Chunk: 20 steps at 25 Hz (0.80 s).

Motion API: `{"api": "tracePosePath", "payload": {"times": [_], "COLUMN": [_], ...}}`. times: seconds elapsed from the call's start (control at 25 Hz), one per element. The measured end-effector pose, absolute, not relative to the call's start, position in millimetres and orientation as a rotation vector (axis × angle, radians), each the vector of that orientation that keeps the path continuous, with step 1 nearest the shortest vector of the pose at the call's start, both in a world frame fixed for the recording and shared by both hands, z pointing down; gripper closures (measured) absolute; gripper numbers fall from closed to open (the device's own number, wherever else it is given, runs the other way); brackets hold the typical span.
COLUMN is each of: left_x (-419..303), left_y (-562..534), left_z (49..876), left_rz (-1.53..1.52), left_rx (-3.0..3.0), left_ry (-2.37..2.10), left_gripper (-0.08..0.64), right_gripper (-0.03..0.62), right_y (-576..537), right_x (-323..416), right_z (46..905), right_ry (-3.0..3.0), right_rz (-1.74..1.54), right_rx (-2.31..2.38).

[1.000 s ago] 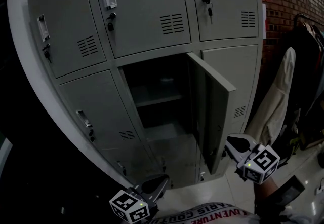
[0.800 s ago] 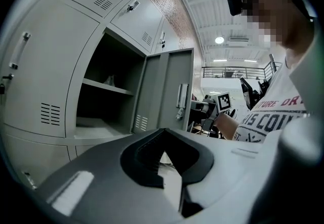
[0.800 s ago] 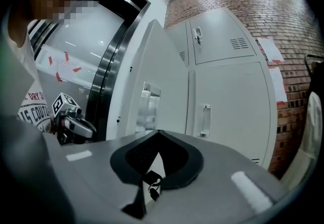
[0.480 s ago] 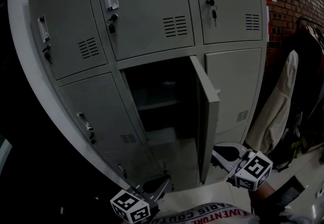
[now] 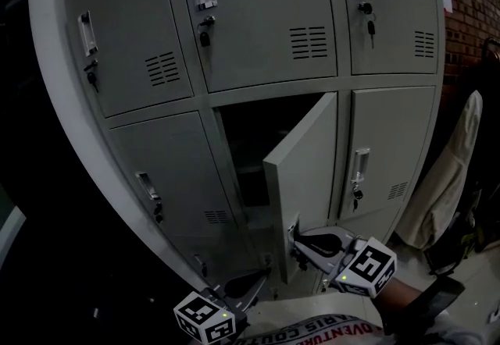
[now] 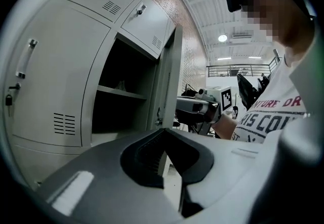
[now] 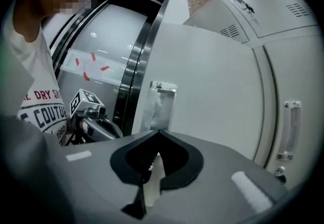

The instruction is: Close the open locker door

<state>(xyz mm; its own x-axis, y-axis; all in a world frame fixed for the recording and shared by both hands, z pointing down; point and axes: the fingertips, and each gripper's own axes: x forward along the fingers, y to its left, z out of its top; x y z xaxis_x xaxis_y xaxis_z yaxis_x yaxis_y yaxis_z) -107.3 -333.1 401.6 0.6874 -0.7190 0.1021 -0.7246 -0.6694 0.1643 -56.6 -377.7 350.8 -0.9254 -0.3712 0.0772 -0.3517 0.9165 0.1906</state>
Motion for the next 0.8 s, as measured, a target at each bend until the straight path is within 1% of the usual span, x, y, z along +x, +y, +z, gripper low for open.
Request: {"api": "tracePosePath", "payload": {"times": [0.32, 0.8], "left_x": [-128, -155], "left_y": [-347, -355], "left_z": [404, 402], "left_rz": [0.030, 0.024], "left_rx": [2.708, 2.660], "left_ry": [-1.187, -1.239], "left_gripper": [0.555, 0.555], "right_gripper": [0.595, 0.597], "right_y": [-423, -499], "right_x": [-107, -120], "right_z": [357, 355], "right_ry": [-2.922, -2.900], "right_rz": [-0.307, -0.228], "right_rx": [0.562, 0.772]}}
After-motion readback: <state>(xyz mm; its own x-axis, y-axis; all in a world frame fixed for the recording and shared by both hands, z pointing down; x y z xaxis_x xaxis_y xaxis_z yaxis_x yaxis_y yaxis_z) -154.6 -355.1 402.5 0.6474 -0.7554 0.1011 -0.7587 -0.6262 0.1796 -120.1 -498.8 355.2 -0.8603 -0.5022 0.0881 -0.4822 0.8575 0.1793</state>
